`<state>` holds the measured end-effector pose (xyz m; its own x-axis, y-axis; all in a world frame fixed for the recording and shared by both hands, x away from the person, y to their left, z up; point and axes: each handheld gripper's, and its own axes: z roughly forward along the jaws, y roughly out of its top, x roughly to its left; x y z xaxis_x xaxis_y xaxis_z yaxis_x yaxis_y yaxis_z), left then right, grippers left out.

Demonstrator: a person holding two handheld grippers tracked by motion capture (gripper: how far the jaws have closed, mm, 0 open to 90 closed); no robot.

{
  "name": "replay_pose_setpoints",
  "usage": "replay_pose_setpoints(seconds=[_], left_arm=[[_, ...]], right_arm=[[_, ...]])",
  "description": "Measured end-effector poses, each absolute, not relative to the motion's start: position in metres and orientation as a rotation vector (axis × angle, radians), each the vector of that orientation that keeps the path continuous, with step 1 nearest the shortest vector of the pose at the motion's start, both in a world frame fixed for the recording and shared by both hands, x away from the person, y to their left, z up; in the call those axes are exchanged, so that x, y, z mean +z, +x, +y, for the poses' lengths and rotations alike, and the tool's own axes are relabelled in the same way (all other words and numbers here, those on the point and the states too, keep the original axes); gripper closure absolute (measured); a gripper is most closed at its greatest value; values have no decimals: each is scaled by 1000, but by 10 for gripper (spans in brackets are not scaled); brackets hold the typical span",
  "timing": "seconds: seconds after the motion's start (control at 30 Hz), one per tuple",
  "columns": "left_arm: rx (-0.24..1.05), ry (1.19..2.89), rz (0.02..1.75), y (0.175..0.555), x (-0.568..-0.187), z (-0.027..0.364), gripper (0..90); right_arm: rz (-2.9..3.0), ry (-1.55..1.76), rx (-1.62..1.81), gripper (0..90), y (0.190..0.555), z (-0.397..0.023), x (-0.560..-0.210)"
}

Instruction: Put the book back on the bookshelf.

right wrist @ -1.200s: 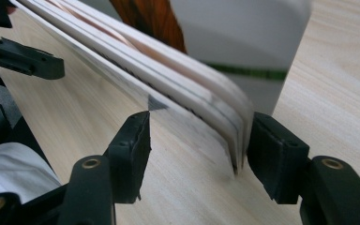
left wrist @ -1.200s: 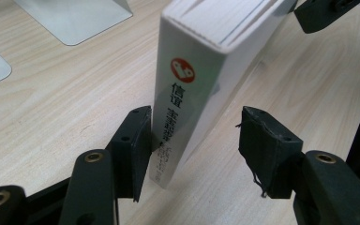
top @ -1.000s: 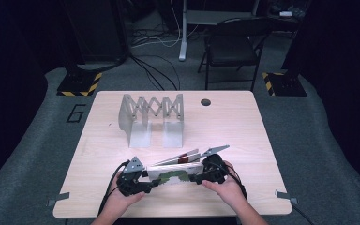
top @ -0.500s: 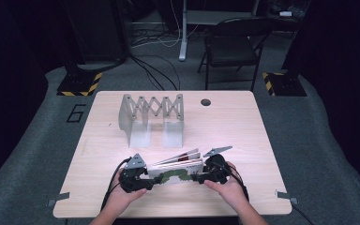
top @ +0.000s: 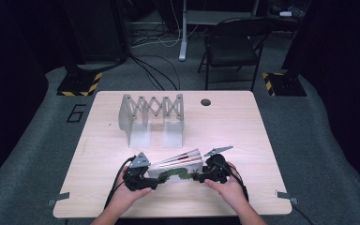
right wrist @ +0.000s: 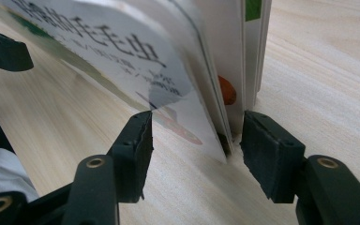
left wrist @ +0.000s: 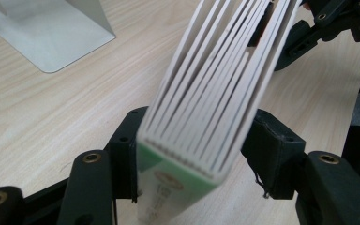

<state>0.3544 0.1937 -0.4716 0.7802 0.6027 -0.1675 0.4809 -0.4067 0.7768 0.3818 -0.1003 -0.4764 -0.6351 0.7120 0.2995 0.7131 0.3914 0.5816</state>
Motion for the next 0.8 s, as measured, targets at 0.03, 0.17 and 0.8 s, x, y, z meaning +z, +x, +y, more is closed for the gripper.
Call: replay_pose_setpoints(seconds=[0.03,0.17,0.8], left_arm=[[168,2071,811,355,-471,193,436],[168,2067,785,358,-469,190,439],[161,2058,742,363,-463,185,464]], right_arm=[[-2622,-1338,-1101,437,382,-101,-477],[-2623,-1338,-1100,438,383,-100,-478],[-2625,-1336,-1106,439,384,-100,-477]])
